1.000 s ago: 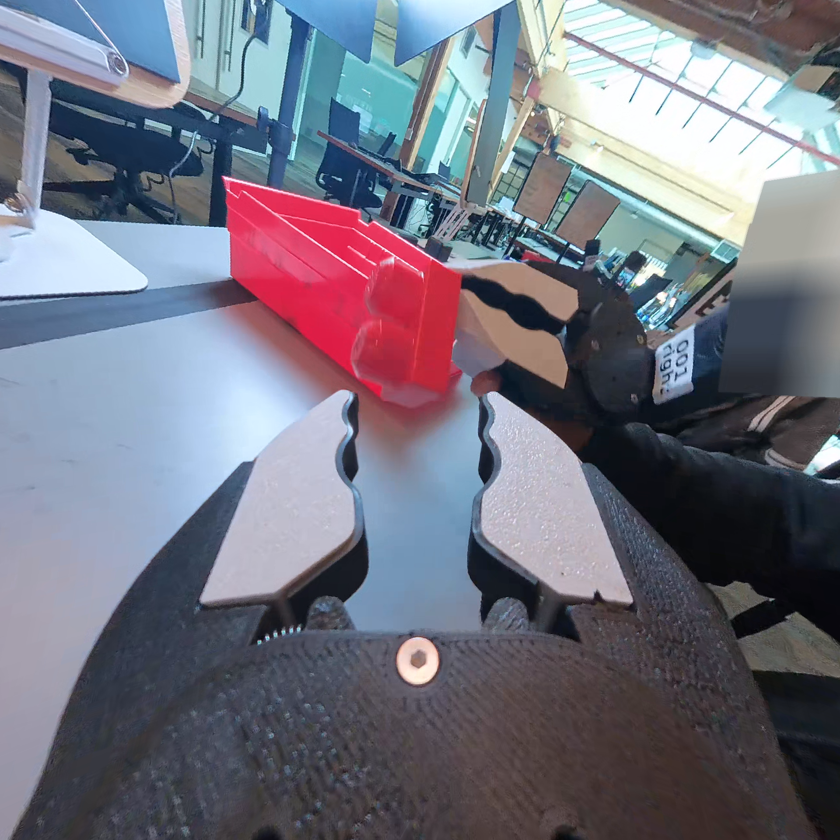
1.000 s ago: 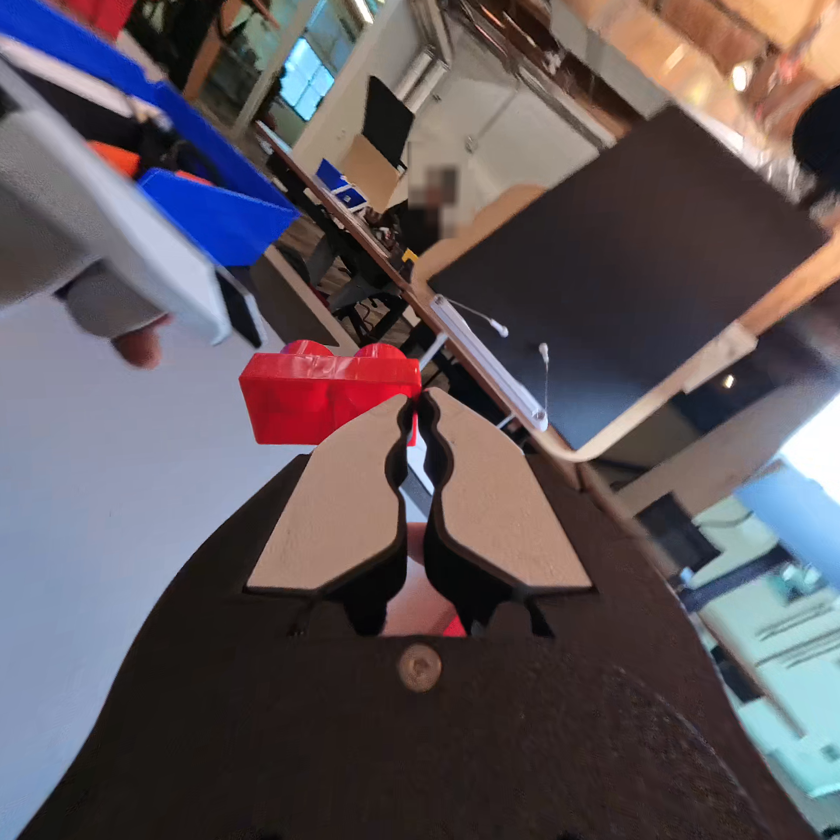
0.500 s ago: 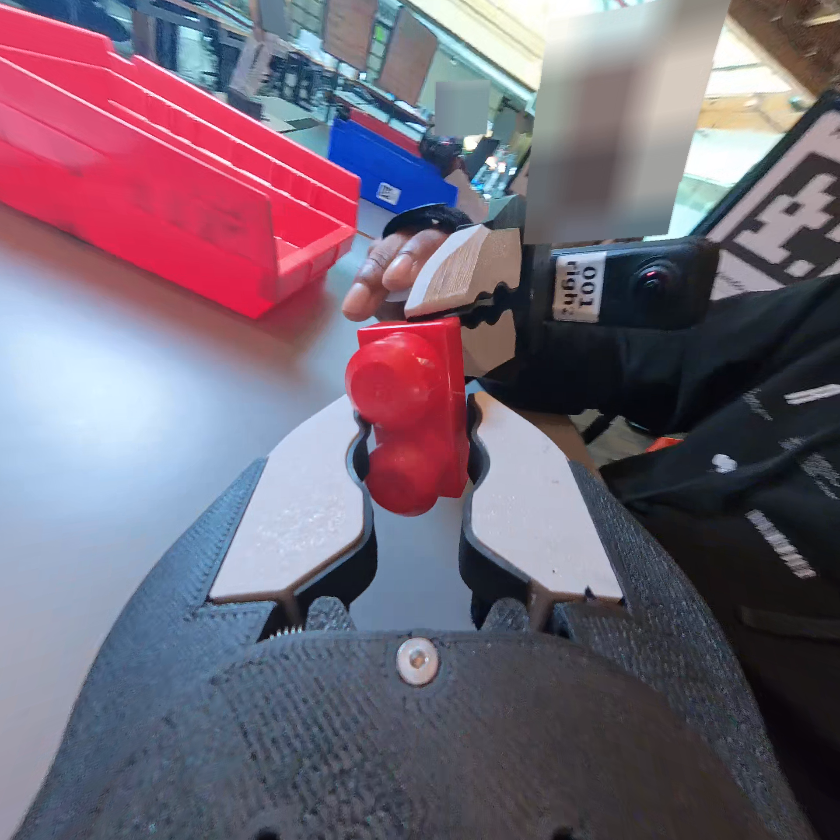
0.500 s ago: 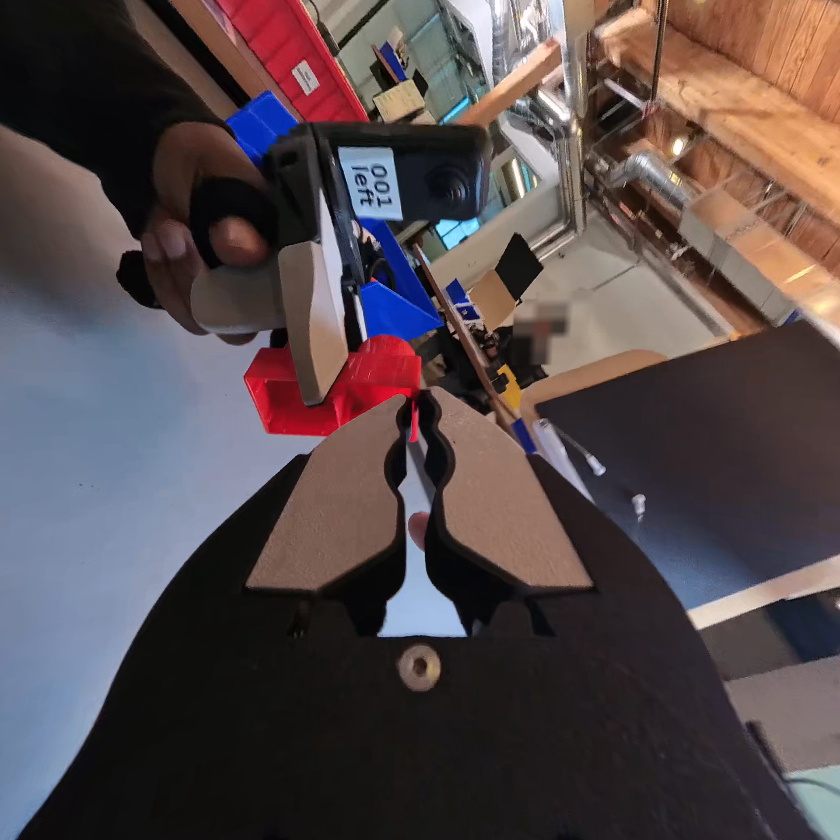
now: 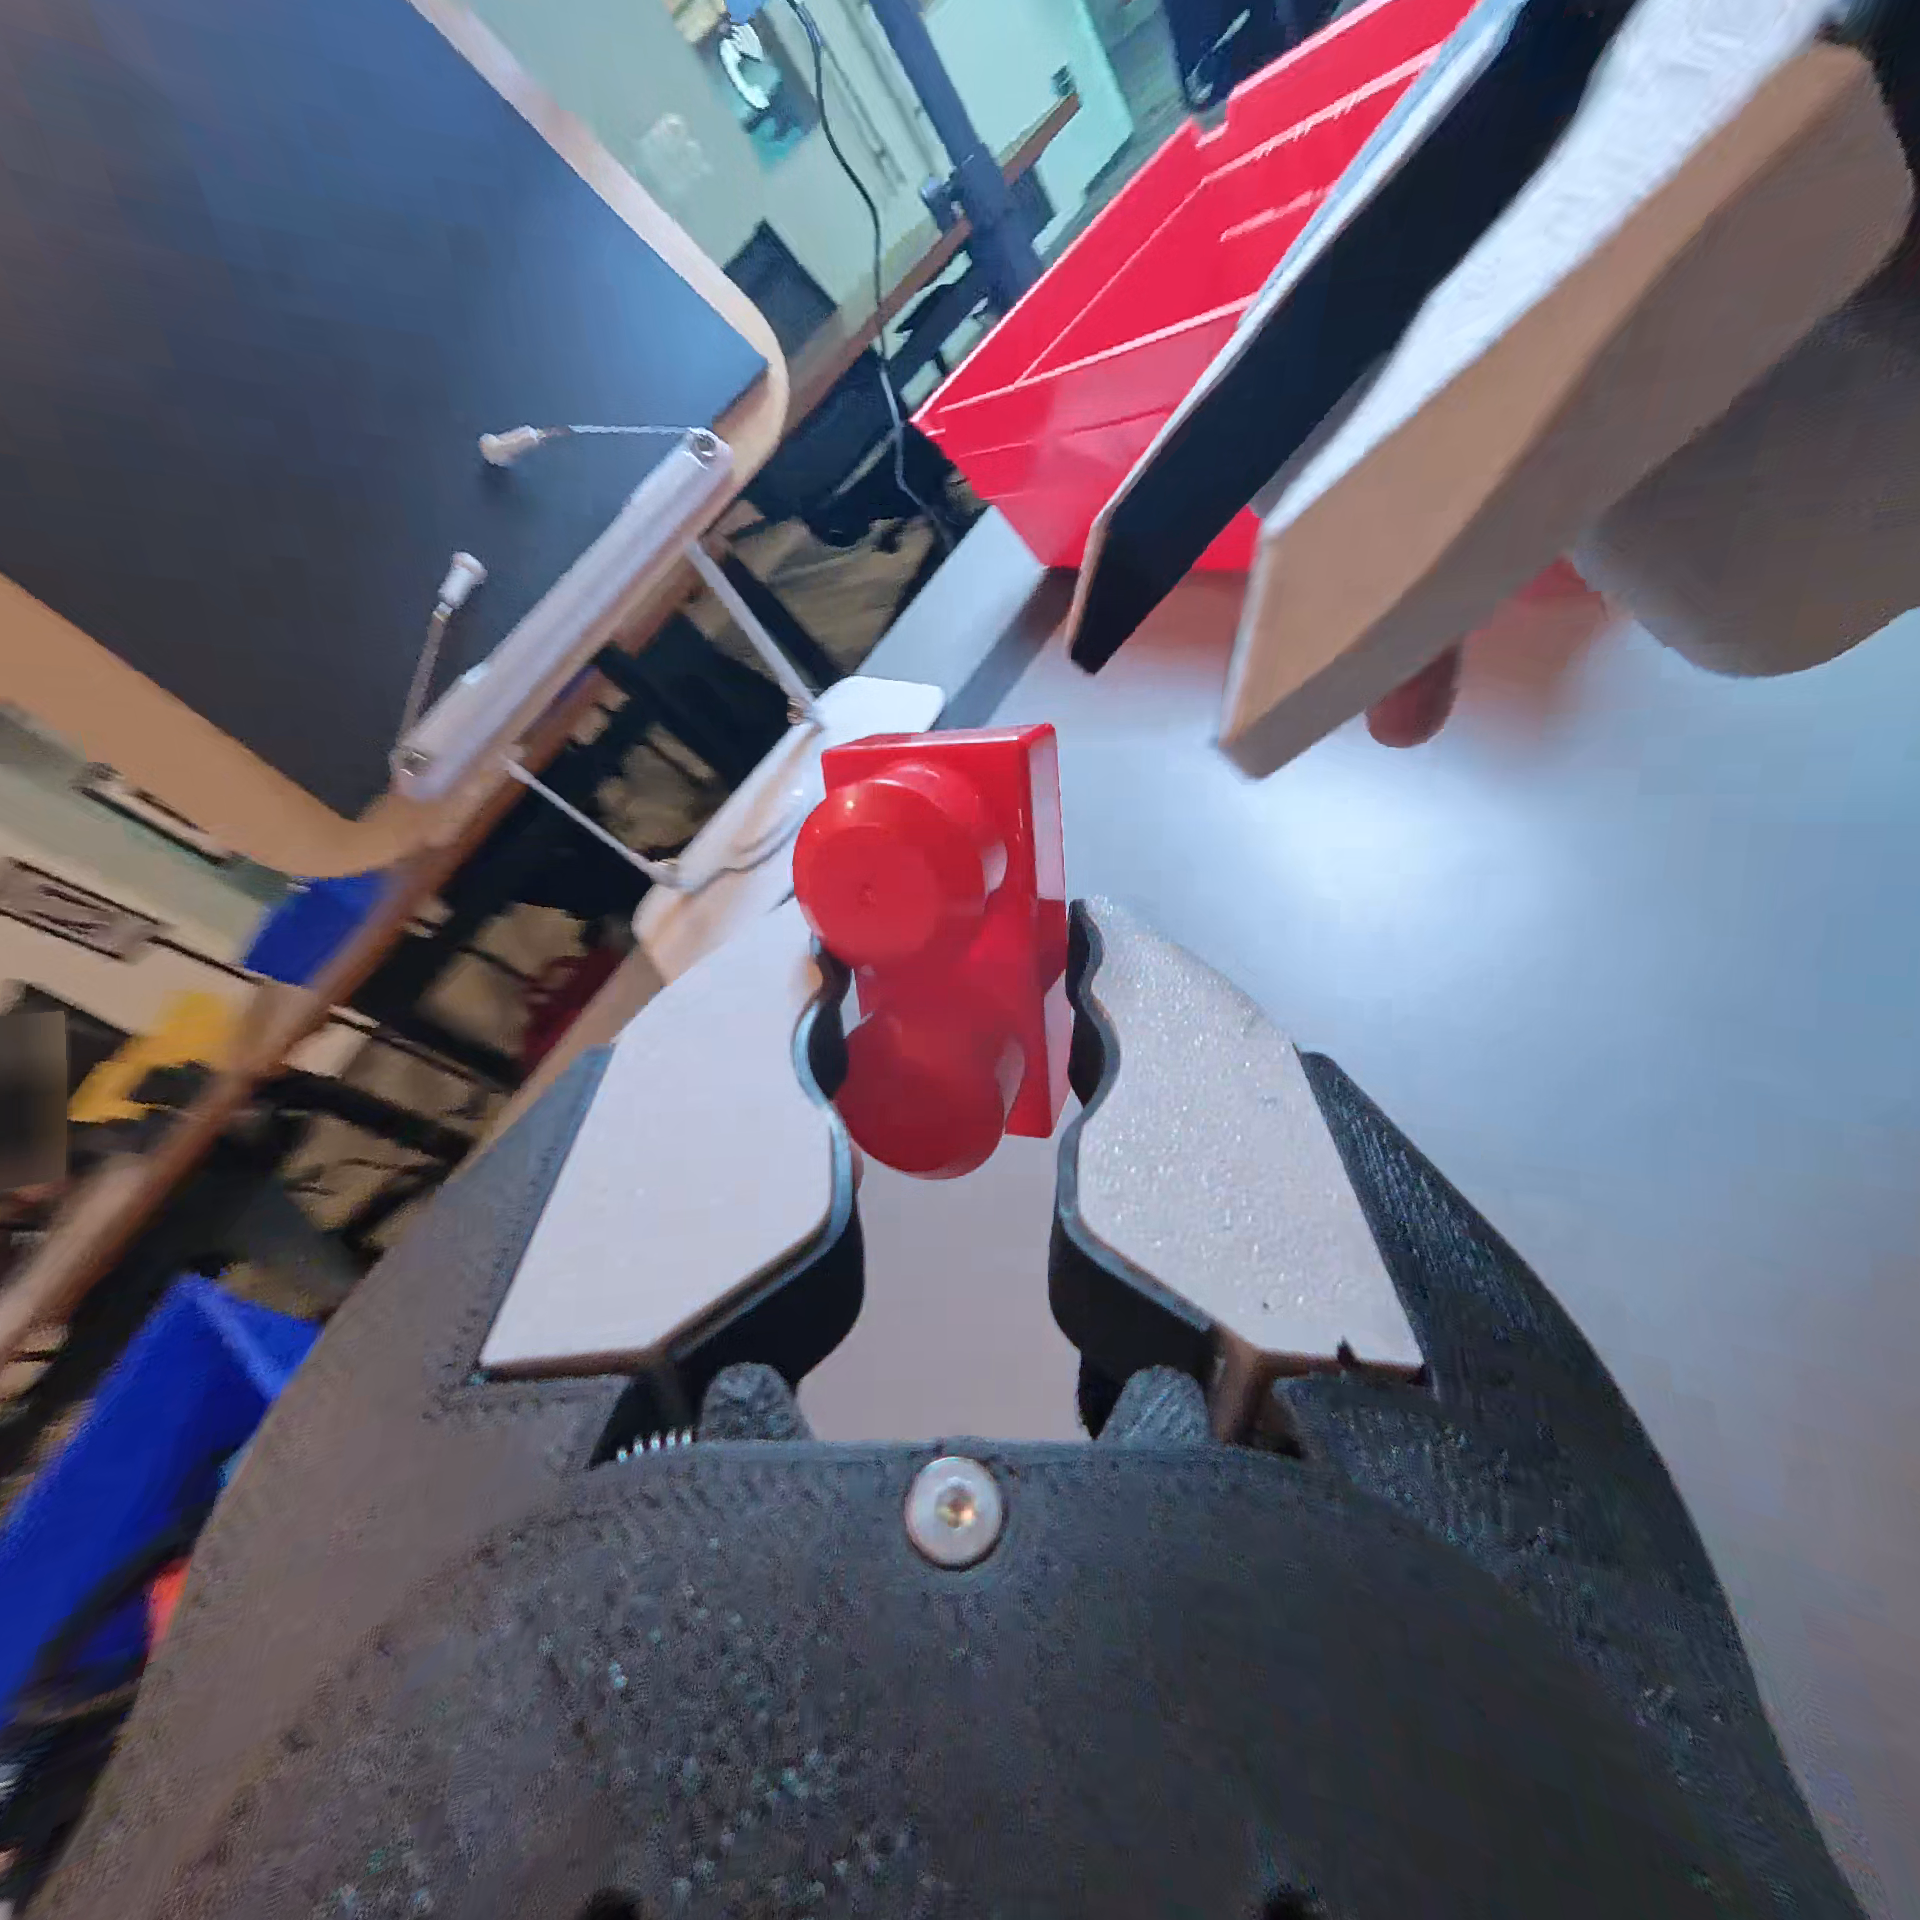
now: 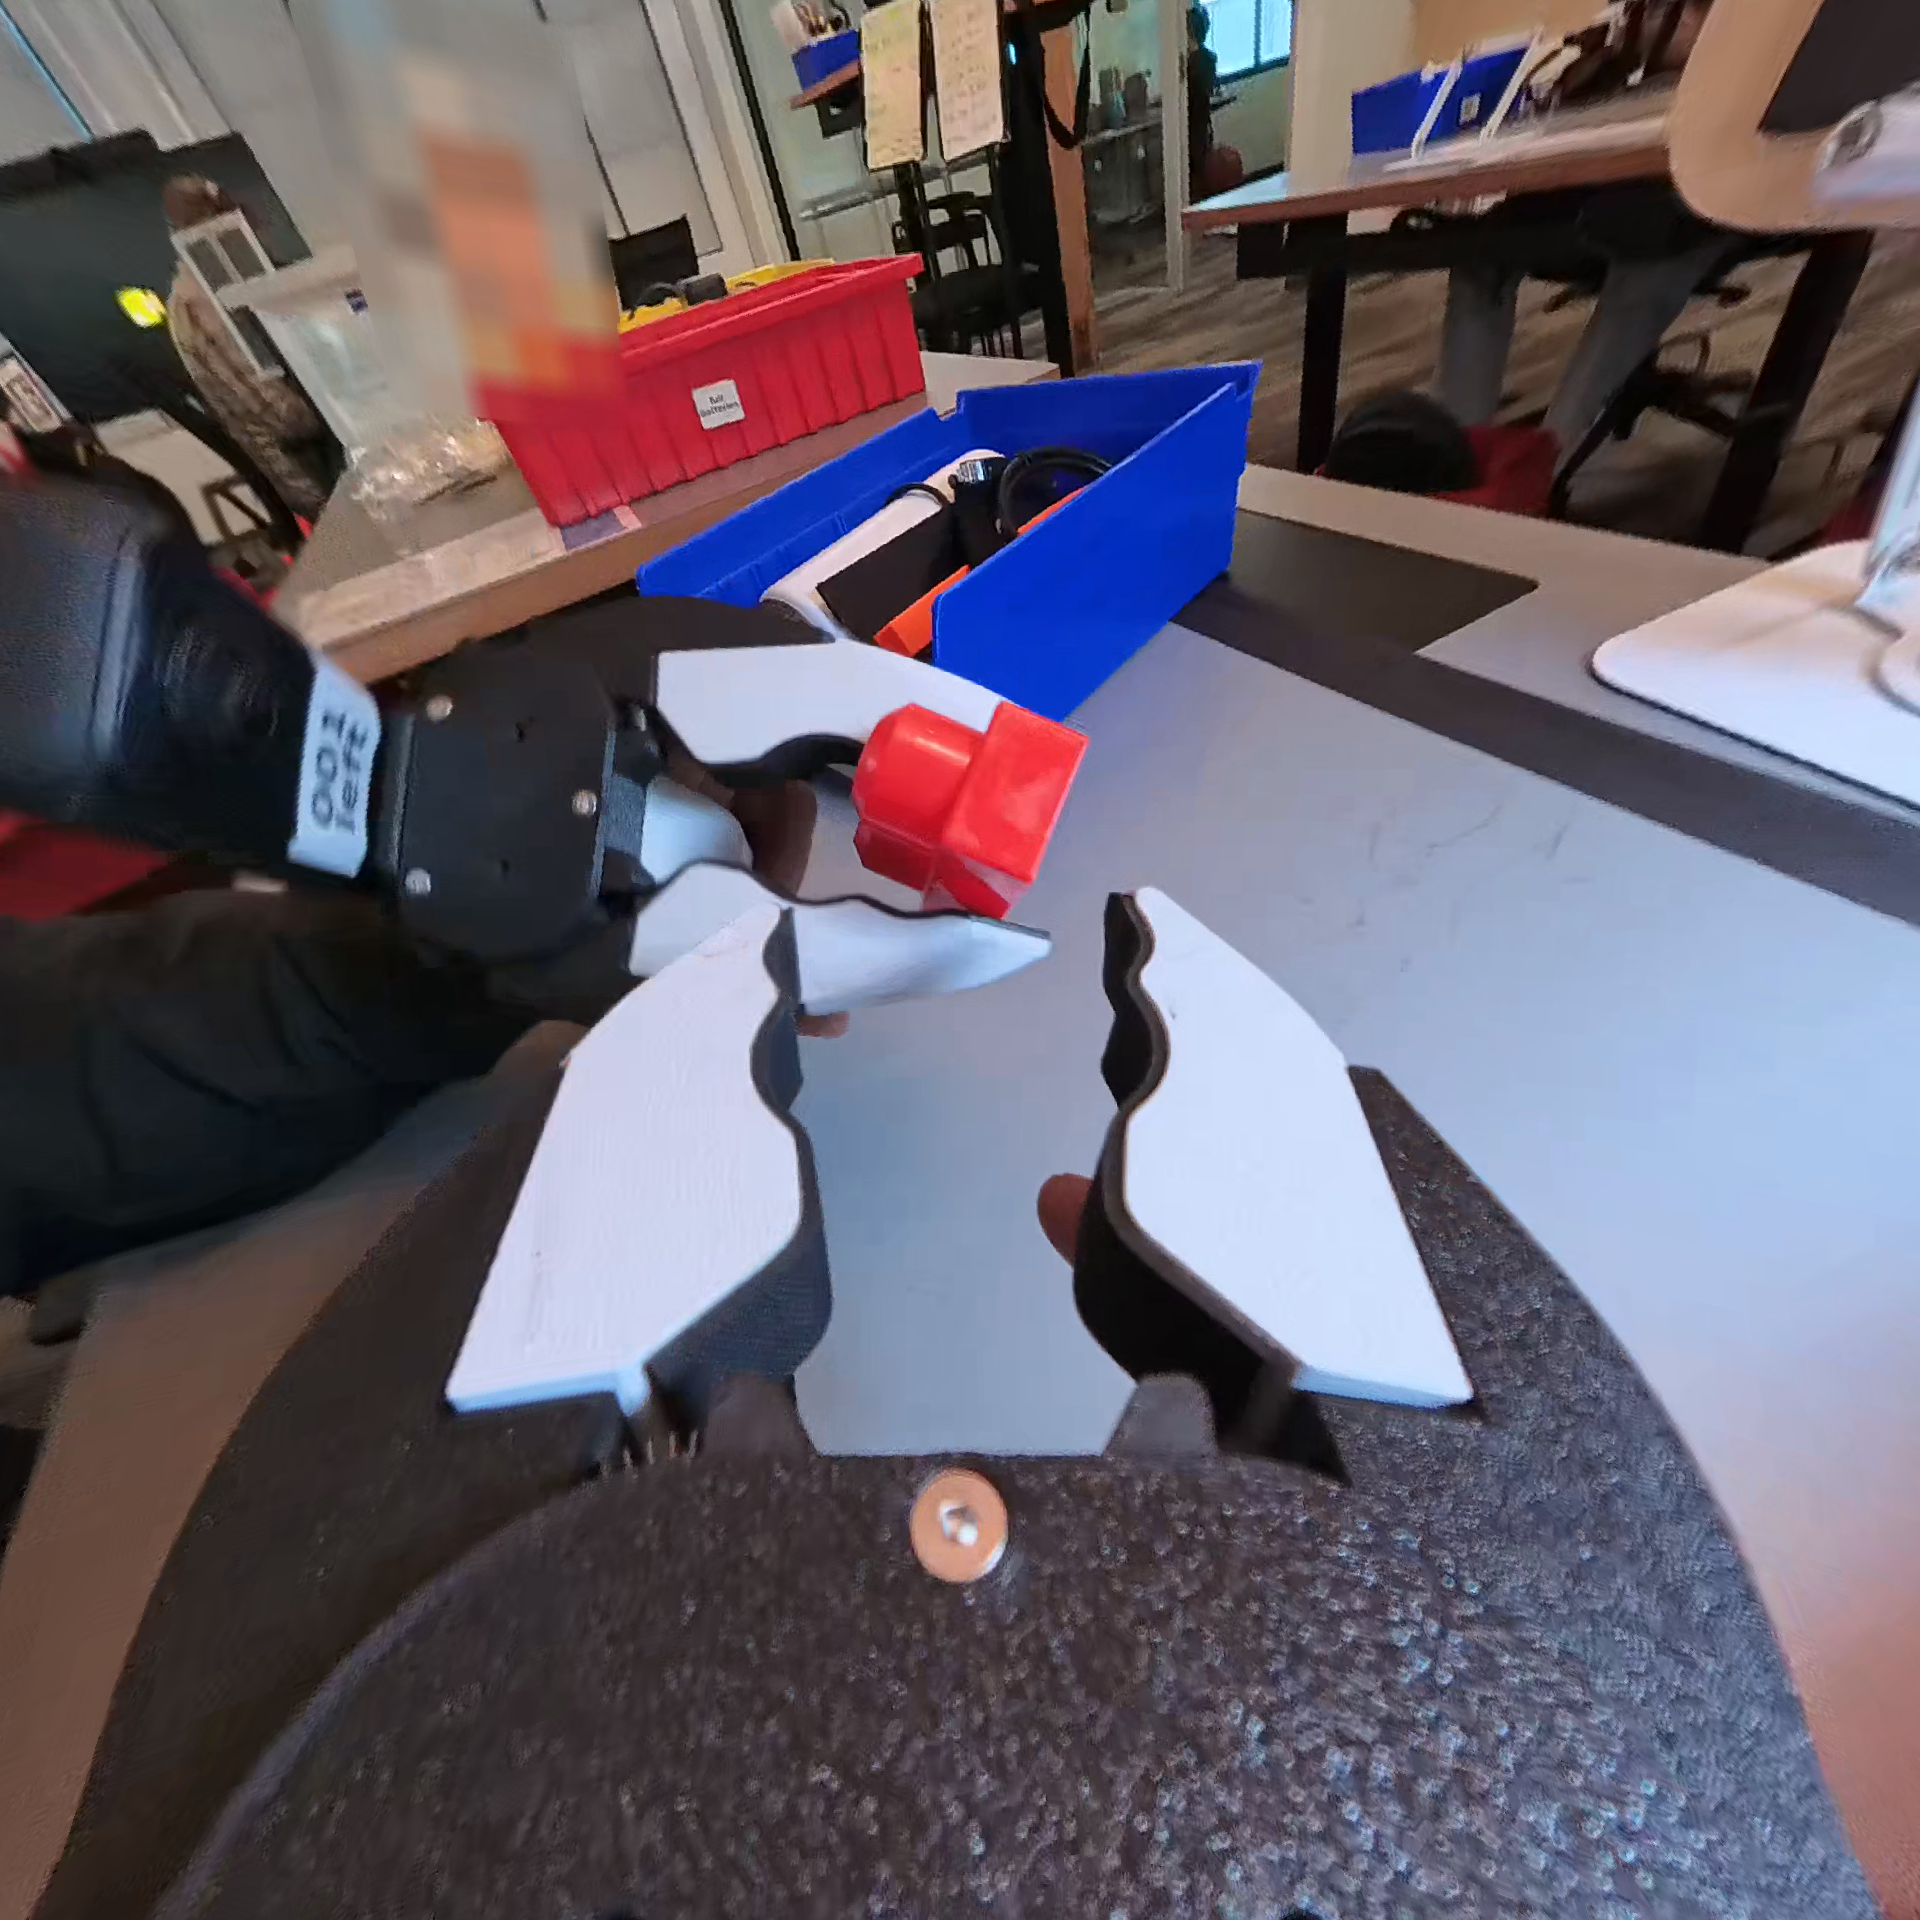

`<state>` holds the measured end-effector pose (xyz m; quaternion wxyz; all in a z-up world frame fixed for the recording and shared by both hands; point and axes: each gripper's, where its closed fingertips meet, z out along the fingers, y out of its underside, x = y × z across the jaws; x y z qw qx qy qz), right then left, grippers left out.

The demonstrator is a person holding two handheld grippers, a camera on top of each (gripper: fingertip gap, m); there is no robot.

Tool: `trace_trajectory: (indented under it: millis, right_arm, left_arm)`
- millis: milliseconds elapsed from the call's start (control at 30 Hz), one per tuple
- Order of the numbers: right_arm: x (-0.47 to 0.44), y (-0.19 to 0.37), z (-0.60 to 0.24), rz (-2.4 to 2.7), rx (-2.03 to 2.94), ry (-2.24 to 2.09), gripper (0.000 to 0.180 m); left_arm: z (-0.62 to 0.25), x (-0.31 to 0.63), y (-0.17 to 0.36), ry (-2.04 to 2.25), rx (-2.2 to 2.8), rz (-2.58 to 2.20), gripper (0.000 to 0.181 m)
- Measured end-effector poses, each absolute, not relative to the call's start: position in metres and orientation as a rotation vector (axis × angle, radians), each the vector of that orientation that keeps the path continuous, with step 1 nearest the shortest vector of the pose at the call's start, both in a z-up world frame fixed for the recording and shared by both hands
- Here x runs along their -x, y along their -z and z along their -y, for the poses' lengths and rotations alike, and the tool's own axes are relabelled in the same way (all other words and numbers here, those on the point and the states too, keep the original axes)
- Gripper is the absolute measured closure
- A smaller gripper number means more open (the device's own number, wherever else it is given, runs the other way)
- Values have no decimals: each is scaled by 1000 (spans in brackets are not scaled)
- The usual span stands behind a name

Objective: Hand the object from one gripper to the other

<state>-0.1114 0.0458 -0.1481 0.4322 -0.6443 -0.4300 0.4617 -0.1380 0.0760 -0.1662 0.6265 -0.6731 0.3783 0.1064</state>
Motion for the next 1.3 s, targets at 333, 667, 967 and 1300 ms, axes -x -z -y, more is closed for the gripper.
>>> trace_trajectory:
  millis: [333, 667, 967, 1300]
  right_arm:
    - [116, 162, -42, 1042, 1708, -1172, 133]
    - [79, 113, -56, 1163, 1070, -751, 133]
    - [96, 95, -9, 1216, 683, -403, 133]
    - [97, 133, -51, 1248, 975, -339, 133]
  left_arm:
    - [-66, 112, 172, -592, 1362, -1088, 141]
    - [-49, 110, 149, 897, 1660, -587, 118]
    - [-21, 106, 105, 1732, 1413, -372, 131]
    - [-44, 116, 121, 1205, 1528, -419, 144]
